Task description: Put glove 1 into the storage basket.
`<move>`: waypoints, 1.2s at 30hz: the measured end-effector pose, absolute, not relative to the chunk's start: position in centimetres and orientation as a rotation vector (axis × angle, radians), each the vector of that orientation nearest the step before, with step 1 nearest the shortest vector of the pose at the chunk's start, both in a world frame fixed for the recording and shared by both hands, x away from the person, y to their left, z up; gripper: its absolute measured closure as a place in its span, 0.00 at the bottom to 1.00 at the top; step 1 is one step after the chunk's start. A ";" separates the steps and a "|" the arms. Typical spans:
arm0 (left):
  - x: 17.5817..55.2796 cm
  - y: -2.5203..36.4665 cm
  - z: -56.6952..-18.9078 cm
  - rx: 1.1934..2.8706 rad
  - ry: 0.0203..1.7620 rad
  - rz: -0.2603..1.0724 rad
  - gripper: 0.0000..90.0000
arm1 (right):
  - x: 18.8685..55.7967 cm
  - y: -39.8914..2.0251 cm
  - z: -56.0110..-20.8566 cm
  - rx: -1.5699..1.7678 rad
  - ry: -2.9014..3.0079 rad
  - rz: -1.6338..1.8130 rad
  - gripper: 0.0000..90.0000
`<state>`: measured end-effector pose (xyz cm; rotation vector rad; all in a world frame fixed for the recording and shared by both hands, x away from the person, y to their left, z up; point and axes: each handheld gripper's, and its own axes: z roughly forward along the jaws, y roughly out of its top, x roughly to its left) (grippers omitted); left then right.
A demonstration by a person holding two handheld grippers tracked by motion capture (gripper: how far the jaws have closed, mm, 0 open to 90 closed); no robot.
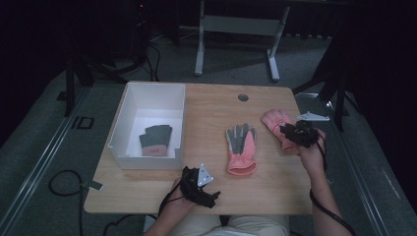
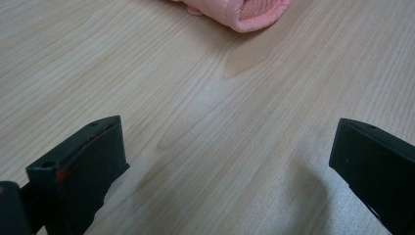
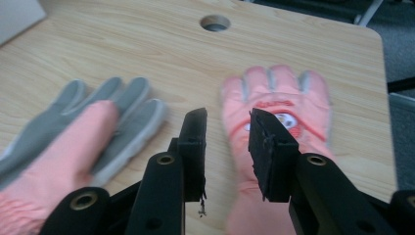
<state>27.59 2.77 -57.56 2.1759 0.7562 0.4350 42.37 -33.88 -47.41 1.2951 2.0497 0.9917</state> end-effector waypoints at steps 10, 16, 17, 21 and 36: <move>27.6 2.8 -57.6 2.179 0.758 0.438 0.00 | 45.7 -36.1 -47.8 1.295 2.071 0.900 0.71; 27.6 2.8 -57.7 2.177 0.759 0.436 0.00 | 47.5 -36.3 -48.6 1.305 2.102 0.844 0.69; 27.7 2.8 -57.7 2.178 0.761 0.437 0.00 | 47.7 -36.2 -48.7 1.302 2.109 0.843 0.68; 27.7 2.8 -57.7 2.179 0.766 0.438 0.00 | 48.6 -36.1 -49.3 1.319 2.115 0.816 0.64; 27.7 2.8 -57.7 2.179 0.767 0.431 0.00 | 50.3 -35.9 -52.4 1.331 2.182 0.696 0.66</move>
